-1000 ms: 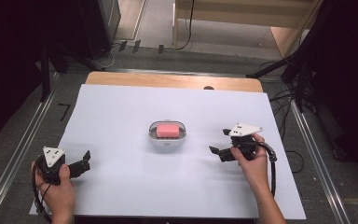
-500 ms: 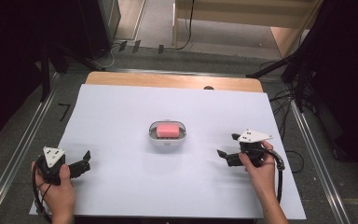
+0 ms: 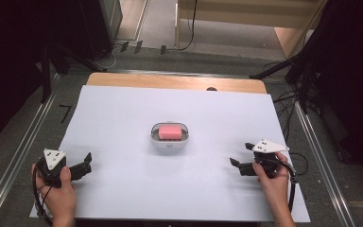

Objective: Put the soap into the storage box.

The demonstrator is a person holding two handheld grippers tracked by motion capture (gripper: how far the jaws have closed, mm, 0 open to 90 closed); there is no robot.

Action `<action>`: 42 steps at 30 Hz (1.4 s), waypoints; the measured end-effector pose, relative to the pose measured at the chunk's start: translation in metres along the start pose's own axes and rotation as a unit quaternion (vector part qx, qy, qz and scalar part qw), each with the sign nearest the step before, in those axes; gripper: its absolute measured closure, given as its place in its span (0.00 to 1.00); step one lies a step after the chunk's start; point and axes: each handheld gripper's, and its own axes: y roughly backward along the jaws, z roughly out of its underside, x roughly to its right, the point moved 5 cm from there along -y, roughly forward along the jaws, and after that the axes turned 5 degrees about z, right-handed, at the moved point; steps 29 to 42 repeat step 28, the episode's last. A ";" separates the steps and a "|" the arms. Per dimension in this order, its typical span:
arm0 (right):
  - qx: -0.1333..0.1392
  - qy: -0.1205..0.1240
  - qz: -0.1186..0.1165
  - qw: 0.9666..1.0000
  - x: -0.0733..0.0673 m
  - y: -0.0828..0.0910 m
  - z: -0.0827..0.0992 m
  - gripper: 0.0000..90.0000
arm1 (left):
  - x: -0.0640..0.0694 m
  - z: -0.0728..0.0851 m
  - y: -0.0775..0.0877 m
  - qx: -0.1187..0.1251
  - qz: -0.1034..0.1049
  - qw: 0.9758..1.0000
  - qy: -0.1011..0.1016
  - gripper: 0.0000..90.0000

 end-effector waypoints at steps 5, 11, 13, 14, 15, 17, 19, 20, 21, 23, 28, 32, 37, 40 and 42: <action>0.004 -0.006 0.006 1.000 0.003 0.007 0.008 0.14 | 0.000 0.000 0.000 0.001 0.000 1.000 0.000 0.00; 0.006 -0.016 0.015 1.000 0.007 0.013 0.016 0.14 | 0.000 0.000 0.000 0.001 0.000 1.000 0.000 0.00; 0.007 -0.020 0.019 1.000 0.009 0.016 0.019 0.14 | 0.000 0.000 0.000 0.001 0.000 1.000 0.001 0.00; 0.008 -0.022 0.022 0.999 0.009 0.019 0.021 0.14 | 0.000 0.000 0.000 0.001 0.000 1.000 0.001 0.00; 0.012 -0.025 0.021 0.999 0.010 0.020 0.022 0.14 | 0.000 0.000 0.000 0.000 0.000 1.000 0.001 0.00; 0.015 -0.028 0.027 0.999 0.011 0.024 0.025 0.14 | 0.000 0.000 0.000 0.000 0.001 1.000 0.001 0.00; 0.014 -0.029 0.032 0.999 0.013 0.027 0.028 0.14 | 0.000 0.000 0.000 0.000 0.001 1.000 0.002 0.00; 0.016 -0.032 0.032 0.999 0.013 0.029 0.029 0.14 | 0.000 0.000 0.000 0.000 0.001 1.000 0.001 0.00; 0.018 -0.033 0.033 0.999 0.014 0.030 0.030 0.14 | 0.000 0.000 0.000 0.000 0.002 1.000 0.002 0.00; 0.020 -0.038 0.035 0.998 0.014 0.031 0.031 0.14 | 0.000 0.000 0.000 0.000 0.002 1.000 0.002 0.00; 0.021 -0.038 0.035 0.998 0.015 0.031 0.031 0.14 | 0.000 0.000 0.000 -0.001 0.002 1.000 0.003 0.00; 0.021 -0.038 0.035 0.998 0.015 0.031 0.031 0.14 | 0.000 0.000 0.000 -0.001 0.002 1.000 0.003 0.00; 0.021 -0.038 0.035 0.998 0.015 0.031 0.031 0.14 | 0.000 0.000 0.000 -0.001 0.002 1.000 0.003 0.00; 0.021 -0.038 0.035 0.998 0.015 0.031 0.031 0.14 | 0.000 0.000 0.000 -0.001 0.002 1.000 0.003 0.00; 0.021 -0.038 0.035 0.998 0.015 0.031 0.031 0.14 | 0.000 0.000 0.000 -0.001 0.002 1.000 0.003 0.00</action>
